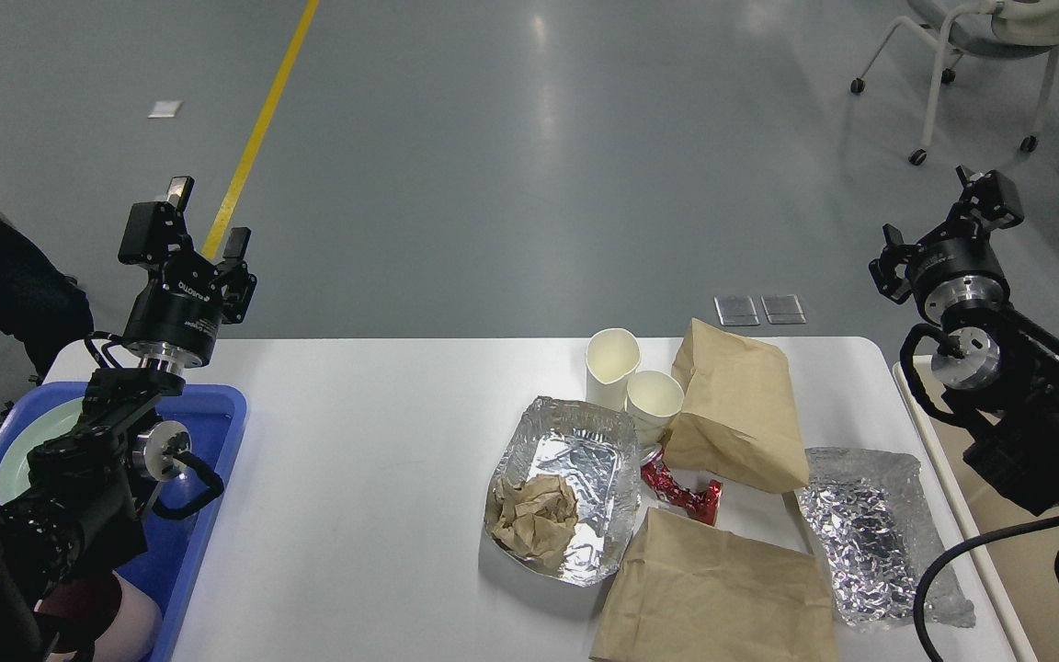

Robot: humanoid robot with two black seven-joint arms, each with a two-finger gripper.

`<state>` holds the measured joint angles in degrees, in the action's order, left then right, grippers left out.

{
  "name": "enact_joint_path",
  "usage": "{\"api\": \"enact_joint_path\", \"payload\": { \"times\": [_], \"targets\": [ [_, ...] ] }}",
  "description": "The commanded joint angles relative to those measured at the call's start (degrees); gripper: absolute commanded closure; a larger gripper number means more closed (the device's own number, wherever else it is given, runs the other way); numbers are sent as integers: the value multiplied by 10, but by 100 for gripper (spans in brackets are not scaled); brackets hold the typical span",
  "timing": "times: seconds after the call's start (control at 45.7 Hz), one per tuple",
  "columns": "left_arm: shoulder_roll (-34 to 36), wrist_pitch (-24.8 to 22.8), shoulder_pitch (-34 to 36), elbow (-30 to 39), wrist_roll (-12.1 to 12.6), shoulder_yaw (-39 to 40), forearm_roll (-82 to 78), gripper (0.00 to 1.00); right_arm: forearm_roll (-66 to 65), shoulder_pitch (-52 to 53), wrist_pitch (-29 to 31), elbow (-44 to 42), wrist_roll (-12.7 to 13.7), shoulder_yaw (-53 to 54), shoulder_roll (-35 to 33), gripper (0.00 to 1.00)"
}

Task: Tidy desktop
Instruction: 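Raise the right gripper away from the brown paper bag, then move the right gripper over the upright brown paper bag and lower it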

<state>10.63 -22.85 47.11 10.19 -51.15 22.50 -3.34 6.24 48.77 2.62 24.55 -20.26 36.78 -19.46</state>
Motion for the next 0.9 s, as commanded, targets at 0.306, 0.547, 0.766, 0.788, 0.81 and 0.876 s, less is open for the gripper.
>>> {"api": "enact_joint_path", "payload": {
  "times": [0.306, 0.547, 0.766, 0.788, 0.81, 0.876],
  "targets": [
    [0, 0, 0, 0, 0, 0, 0, 4, -32, 84, 9, 2, 3, -276, -1, 0],
    [0, 0, 0, 0, 0, 0, 0, 4, -50, 167, 35, 4, 12, -592, 3, 0],
    [0, 0, 0, 0, 0, 0, 0, 4, -50, 231, 197, 4, 16, -749, 7, 0],
    [0, 0, 0, 0, 0, 0, 0, 4, -50, 236, 215, 5, 18, -754, 7, 0],
    [0, 0, 0, 0, 0, 0, 0, 4, -50, 239, 233, 5, 21, -757, 7, 0],
    [0, 0, 0, 0, 0, 0, 0, 4, -51, 249, 288, 4, 43, -771, 11, 0]
  ]
}}
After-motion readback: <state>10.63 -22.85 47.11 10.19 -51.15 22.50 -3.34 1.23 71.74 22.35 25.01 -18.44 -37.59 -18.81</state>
